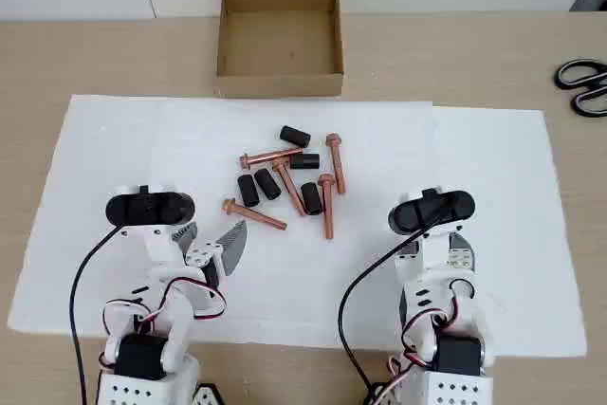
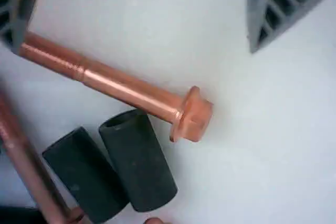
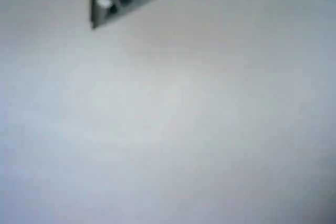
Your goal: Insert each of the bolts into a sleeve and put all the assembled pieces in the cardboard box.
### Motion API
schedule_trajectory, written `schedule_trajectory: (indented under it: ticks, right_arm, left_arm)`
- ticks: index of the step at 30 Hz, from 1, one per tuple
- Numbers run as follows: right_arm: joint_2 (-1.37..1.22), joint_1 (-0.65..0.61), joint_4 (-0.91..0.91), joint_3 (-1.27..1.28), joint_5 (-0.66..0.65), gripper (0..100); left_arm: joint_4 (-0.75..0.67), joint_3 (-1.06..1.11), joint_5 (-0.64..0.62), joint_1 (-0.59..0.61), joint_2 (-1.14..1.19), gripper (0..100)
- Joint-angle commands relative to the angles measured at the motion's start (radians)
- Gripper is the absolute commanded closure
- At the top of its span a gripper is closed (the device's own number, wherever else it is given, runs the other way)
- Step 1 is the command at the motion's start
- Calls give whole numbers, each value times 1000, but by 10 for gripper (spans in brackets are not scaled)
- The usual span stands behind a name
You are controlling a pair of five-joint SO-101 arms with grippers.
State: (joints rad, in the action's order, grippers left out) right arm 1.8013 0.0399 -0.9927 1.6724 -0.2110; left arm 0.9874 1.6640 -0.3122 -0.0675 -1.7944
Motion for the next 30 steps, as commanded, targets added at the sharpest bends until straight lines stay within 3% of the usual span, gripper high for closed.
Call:
schedule_trajectory:
  ticks: [1, 30]
  right_arm:
    - [13, 5, 21, 2, -9, 789]
    - [12, 12, 16, -2, -9, 789]
  left_arm:
    - [-20, -5, -3, 2, -11, 740]
    - [-20, -5, -3, 0, -11, 740]
